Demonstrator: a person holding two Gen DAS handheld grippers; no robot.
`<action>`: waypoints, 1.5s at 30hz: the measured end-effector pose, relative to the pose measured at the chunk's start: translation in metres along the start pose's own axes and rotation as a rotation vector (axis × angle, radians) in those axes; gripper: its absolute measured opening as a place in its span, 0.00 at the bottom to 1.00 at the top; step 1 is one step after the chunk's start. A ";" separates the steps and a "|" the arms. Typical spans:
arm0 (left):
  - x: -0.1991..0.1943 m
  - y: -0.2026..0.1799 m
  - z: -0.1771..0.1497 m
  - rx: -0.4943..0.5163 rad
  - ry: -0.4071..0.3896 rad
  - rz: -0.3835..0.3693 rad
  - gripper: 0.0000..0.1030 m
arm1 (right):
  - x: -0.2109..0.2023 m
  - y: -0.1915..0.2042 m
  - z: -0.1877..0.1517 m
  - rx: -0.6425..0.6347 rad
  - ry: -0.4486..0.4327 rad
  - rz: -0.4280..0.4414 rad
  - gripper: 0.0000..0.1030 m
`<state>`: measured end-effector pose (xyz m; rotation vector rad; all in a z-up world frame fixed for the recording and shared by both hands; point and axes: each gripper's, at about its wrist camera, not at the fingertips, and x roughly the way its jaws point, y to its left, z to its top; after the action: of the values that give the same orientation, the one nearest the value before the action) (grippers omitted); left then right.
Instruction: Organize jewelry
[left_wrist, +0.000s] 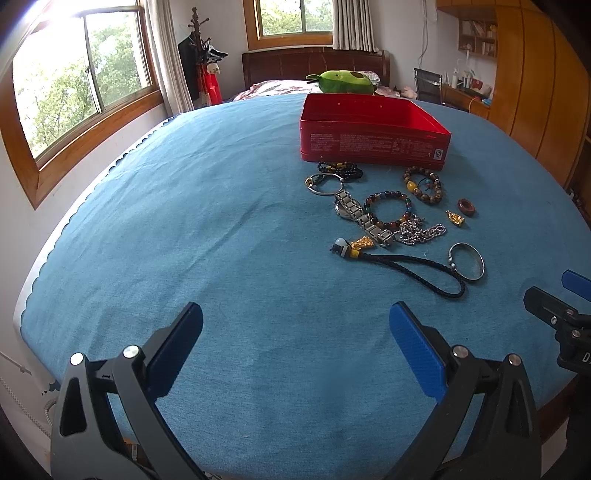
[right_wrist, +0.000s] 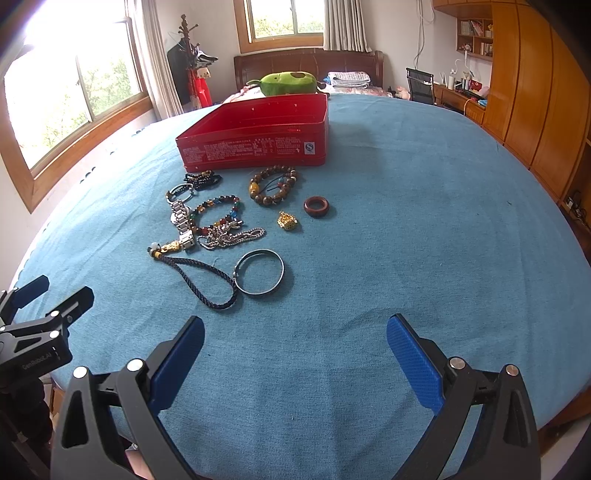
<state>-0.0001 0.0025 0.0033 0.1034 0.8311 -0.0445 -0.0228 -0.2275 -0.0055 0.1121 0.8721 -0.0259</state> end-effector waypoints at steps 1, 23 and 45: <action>0.000 0.001 0.000 -0.001 0.000 0.000 0.97 | 0.000 0.000 0.000 0.000 0.000 0.000 0.96; 0.003 0.002 0.000 -0.002 -0.001 0.004 0.97 | 0.001 0.001 0.001 0.001 0.002 0.001 0.96; 0.003 0.003 -0.001 -0.003 0.000 0.005 0.97 | 0.002 0.001 0.001 0.000 0.001 0.006 0.96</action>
<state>0.0018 0.0057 0.0008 0.1029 0.8308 -0.0389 -0.0208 -0.2265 -0.0063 0.1150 0.8730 -0.0207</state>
